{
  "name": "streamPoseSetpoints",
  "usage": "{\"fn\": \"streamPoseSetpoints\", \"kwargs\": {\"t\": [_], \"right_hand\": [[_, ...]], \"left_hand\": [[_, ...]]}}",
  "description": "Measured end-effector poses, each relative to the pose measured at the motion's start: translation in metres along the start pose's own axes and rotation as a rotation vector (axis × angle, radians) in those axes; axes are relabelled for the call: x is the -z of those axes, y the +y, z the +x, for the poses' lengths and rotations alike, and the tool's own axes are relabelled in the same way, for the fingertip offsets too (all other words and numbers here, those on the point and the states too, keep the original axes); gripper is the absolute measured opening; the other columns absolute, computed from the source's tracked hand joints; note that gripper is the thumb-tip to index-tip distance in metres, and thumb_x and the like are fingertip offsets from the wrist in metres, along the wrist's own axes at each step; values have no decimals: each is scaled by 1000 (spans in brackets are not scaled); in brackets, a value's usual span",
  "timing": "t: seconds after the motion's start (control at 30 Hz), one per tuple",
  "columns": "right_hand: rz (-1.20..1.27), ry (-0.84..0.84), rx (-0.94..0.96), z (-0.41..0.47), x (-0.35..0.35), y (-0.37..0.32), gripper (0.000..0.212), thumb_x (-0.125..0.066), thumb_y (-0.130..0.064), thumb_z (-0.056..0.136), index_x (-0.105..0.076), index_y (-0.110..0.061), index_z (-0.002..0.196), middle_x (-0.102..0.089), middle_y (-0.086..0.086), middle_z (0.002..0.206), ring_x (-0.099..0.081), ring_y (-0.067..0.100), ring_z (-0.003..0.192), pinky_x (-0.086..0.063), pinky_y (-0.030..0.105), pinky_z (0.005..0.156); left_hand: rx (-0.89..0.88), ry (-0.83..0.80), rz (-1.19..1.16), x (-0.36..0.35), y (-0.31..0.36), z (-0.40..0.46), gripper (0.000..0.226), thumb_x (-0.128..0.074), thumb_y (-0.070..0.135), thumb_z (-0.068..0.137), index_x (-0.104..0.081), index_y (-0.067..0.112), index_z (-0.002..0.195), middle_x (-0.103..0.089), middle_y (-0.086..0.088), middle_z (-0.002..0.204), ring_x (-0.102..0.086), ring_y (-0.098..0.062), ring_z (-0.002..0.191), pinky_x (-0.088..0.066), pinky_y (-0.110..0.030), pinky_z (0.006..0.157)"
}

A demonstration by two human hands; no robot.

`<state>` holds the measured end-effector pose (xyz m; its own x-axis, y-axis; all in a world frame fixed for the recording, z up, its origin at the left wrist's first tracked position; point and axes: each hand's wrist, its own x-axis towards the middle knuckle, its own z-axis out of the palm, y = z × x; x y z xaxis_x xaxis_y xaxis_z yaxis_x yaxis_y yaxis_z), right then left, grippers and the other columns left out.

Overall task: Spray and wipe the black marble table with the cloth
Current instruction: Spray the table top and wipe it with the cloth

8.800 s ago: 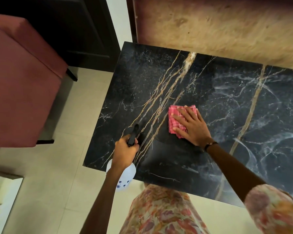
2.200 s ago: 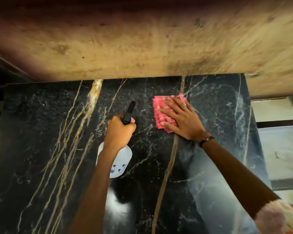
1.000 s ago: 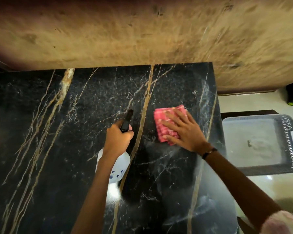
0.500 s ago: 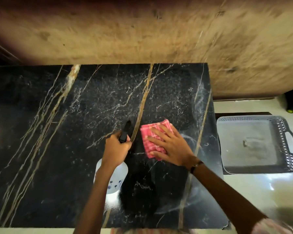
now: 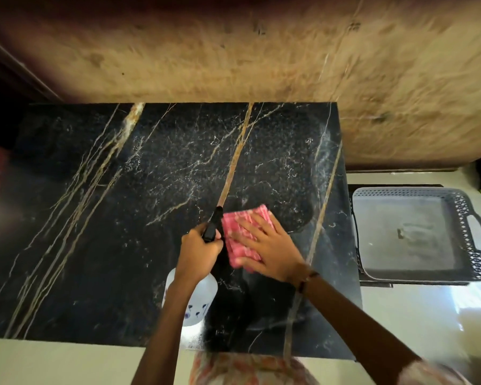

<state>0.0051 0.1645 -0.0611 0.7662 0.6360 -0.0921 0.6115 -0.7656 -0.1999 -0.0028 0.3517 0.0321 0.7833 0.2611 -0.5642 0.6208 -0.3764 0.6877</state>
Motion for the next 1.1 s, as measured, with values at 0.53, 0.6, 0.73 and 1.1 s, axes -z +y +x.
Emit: {"fn": "streamPoseSetpoints", "kwargs": {"t": [0.53,0.6,0.73,1.1], "right_hand": [[25,-54,-34,-66,-22,-75,62,-27,-68,93,-27,-38,147,-26,-1,156,-12,28,147,-7,56,117],[9,-32,-37,-114,-22,-67,60,-27,-70,92,-26,-42,145,-31,-1,154,-16,27,146,-11,54,116],[1,12,-277,-127,-16,-28,64,-25,-70,91,-25,-38,147,-29,2,155,-13,26,147,-18,58,114],[-2,-16,-127,-109,-38,-146,61,-23,-67,94,-26,-36,147,-29,1,155,-17,29,145,-9,57,115]], "left_hand": [[-34,-50,101,11,-51,-47,8,-58,6,72,-61,13,75,-58,-11,61,-49,-29,54,-48,-46,59],[-35,-56,106,14,-58,-55,12,-58,2,73,-62,14,75,-61,-14,65,-53,-31,57,-50,-47,61],[-43,-67,102,19,-72,-73,13,-59,1,77,-62,13,82,-62,-18,74,-55,-29,61,-51,-44,64],[-62,-86,82,30,-101,-111,7,-60,8,81,-62,14,80,-54,-3,58,-49,-21,51,-41,-31,56]]}}
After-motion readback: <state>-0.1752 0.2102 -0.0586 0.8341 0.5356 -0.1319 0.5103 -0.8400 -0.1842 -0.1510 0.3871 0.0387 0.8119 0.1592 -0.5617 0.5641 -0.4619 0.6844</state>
